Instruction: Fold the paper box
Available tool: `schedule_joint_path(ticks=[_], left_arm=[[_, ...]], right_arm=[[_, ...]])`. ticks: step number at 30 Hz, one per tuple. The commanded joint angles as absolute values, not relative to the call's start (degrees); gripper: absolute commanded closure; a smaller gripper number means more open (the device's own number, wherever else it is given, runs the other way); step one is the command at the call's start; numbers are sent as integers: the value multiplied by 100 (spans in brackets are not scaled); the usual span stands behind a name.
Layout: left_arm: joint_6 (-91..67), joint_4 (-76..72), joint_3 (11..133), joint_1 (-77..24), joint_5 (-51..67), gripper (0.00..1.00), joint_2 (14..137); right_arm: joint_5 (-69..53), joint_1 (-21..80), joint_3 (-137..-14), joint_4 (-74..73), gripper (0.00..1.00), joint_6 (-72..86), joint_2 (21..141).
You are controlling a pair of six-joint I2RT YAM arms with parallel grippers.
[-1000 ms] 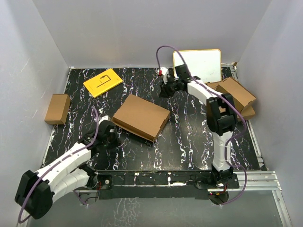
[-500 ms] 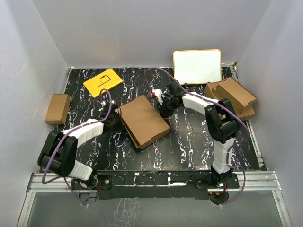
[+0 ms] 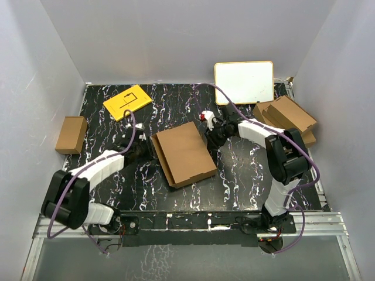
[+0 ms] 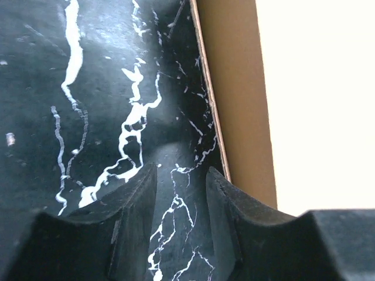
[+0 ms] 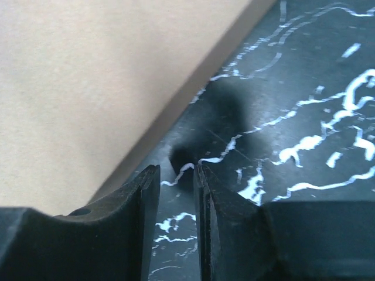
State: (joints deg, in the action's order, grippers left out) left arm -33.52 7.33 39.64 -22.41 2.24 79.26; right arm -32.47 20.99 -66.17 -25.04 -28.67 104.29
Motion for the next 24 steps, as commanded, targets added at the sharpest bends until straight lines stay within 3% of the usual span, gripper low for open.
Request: schedule_joint_path(ticks=[1,4,10,17,24], left_arm=[[-3206,1093,3828,-1846,-68,61,7346],[-3051,1053,4033,-1449,10,64,7549],[-2979,884,4682,-1163,298,87,8586],[-3256,597,5222,-1136,901,93,9483],[-3617,404,5881,-1442,1352,95,10020]], right_arm=[[-3047,1952,-7084,-1969,65,-2796,10349],[-3009,1950,-7531,-2028,64,-2785,10722],[-2924,1950,-8703,-2317,69,-2613,11687],[-2577,2121,-9467,-2529,85,-2309,12193],[-2560,2933,-9317,-2532,89,-2059,12121]])
